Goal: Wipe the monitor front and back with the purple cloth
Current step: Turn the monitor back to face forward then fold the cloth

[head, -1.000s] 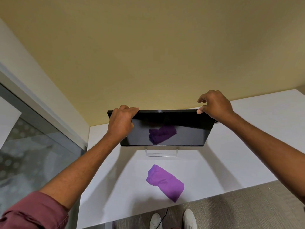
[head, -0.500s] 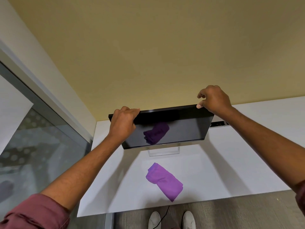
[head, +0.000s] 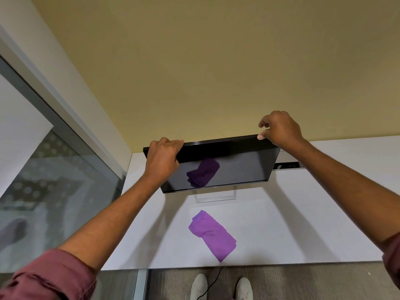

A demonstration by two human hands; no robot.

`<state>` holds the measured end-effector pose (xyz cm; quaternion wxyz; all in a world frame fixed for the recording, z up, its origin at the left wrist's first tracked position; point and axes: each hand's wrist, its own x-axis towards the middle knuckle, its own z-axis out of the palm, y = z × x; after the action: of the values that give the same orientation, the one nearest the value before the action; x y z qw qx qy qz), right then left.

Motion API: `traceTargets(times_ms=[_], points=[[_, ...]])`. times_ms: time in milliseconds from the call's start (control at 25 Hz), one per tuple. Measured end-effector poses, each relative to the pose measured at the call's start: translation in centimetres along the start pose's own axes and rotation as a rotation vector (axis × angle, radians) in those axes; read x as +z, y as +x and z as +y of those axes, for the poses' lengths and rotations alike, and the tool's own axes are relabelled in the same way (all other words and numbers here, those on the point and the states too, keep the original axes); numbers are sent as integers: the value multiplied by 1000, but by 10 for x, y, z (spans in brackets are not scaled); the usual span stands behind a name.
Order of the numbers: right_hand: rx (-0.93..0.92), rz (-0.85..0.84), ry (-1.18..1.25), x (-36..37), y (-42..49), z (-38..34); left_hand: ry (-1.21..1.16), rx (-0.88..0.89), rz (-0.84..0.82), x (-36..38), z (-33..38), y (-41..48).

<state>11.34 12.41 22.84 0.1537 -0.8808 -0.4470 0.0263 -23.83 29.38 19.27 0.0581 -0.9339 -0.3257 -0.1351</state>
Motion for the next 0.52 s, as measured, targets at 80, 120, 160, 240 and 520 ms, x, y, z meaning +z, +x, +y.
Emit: traceTargets(times_ms=[80, 120, 160, 240, 520], points=[[-19, 12, 26, 3, -4, 2, -28, -13, -6, 1, 1, -2], [-35, 24, 24, 4, -8, 1, -41, -23, -13, 0, 3, -3], [-56, 43, 6, 7, -14, 0, -51, -38, -18, 0, 4, -5], [-87, 108, -32, 18, -31, 0, -81, -64, 8, -1, 9, -9], [-151, 49, 104, 124, -151, -19, -456, -104, 179, 17, 44, -61]])
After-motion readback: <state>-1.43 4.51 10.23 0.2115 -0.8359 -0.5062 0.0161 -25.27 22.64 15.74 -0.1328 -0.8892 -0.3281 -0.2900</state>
